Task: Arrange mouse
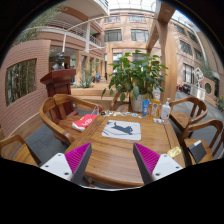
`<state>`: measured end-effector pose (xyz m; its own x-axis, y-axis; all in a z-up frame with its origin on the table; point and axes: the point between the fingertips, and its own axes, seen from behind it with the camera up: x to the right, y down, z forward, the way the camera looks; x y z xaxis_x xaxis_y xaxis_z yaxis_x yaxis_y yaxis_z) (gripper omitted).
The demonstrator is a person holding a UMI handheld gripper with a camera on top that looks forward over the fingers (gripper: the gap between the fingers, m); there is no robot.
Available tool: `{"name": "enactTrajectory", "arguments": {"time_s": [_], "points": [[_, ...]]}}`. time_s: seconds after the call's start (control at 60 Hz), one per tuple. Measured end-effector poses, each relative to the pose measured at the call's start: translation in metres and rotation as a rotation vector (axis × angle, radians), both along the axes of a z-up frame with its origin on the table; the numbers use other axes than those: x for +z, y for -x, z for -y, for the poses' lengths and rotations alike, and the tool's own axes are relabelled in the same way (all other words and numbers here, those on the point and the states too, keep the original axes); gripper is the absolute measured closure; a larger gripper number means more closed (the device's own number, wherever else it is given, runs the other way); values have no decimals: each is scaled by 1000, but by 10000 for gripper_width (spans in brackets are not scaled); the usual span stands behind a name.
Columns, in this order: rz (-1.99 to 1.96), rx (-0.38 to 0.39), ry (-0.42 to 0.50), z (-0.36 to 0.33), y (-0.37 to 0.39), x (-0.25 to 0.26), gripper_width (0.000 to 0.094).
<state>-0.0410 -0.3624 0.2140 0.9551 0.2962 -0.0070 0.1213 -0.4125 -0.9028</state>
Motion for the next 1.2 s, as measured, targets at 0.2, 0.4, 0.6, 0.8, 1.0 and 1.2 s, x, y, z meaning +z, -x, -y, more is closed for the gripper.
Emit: {"name": "enactTrajectory", "arguments": {"time_s": [0.2,0.4,0.6,0.8,1.0,1.2], "points": [[48,-95,130,-15,-71,-95,79],[57,-257,186,-53,-171,-164,79],[61,-385,143,-117,-251,-183,81],[42,-451,182,-166,-293,-209,83],[0,-468,209,-202,-302,-221,84],[50,-450,197,-240,-301,-226,105]]}}
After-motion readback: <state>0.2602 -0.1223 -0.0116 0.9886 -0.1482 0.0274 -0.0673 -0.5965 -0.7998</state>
